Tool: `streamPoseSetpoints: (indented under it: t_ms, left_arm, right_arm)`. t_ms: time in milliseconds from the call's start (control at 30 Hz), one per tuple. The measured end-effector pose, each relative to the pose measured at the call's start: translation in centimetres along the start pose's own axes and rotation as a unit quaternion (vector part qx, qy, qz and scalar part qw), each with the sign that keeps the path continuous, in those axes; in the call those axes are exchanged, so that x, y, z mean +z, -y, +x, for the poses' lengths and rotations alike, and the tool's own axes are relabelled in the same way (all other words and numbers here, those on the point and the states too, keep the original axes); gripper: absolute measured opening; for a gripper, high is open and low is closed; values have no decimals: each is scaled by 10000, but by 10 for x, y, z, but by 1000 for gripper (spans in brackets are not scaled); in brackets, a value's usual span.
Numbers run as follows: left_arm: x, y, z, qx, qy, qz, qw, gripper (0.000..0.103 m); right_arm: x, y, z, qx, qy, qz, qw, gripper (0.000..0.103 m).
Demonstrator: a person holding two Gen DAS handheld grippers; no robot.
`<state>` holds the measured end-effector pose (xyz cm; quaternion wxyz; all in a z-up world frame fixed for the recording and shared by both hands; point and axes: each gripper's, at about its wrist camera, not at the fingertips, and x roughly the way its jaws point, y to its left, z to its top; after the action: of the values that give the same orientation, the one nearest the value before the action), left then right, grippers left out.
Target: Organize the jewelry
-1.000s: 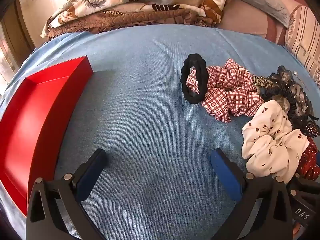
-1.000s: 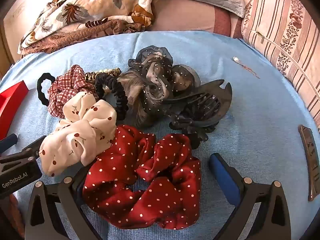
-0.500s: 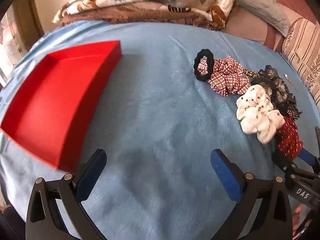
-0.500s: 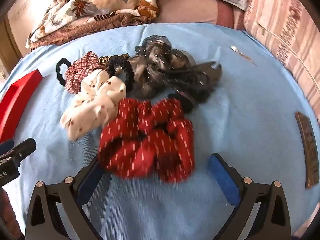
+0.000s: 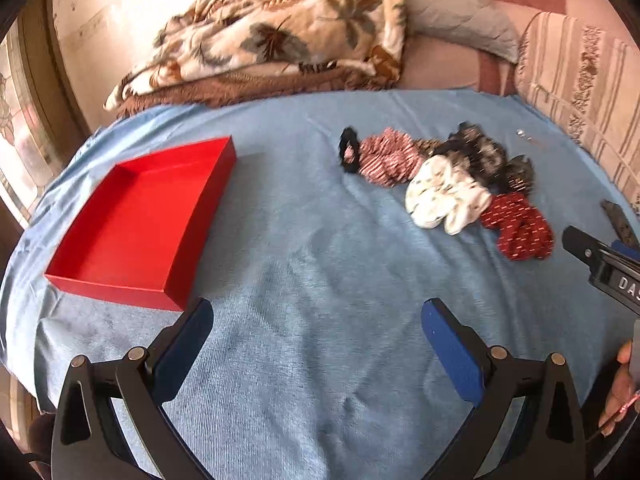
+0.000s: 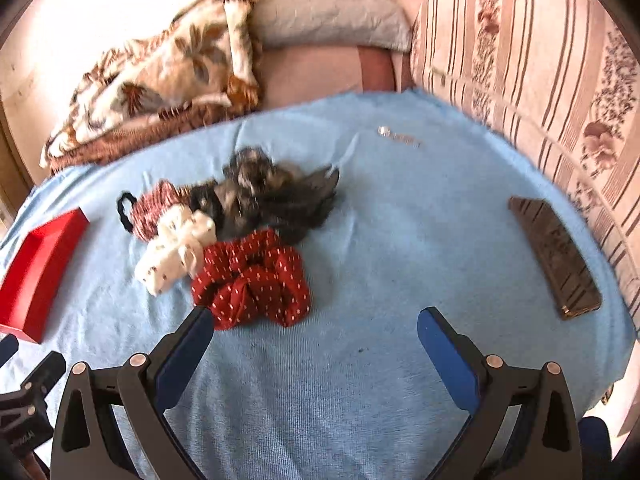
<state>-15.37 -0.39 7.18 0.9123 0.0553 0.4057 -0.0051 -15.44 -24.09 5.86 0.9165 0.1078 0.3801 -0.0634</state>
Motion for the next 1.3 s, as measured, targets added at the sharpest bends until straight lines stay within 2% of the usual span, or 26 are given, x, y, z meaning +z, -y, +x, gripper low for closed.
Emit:
streamPoseSetpoints:
  t_ms: [100, 300, 400, 700, 1300]
  left_arm:
    - [3, 6, -10, 1, 114, 90, 9999, 103]
    - [3, 10, -22, 350, 316, 99, 9988, 103]
    - [4, 10, -25, 334, 365, 38, 9988, 103]
    - [0, 7, -12, -29, -78, -86, 9999, 103]
    - [-6, 0, 5, -138, -280, -69, 9995, 103]
  right_arm:
    - [11, -6, -2, -75, 108, -69, 9999, 103]
    - [8, -1, -7, 91, 129, 42, 9999, 99]
    - [9, -3, -8, 146, 147, 63, 9998, 99]
    - [9, -5, -5, 286, 121, 43, 9995, 99]
    - [7, -11, 5, 415, -138, 52, 9990, 99]
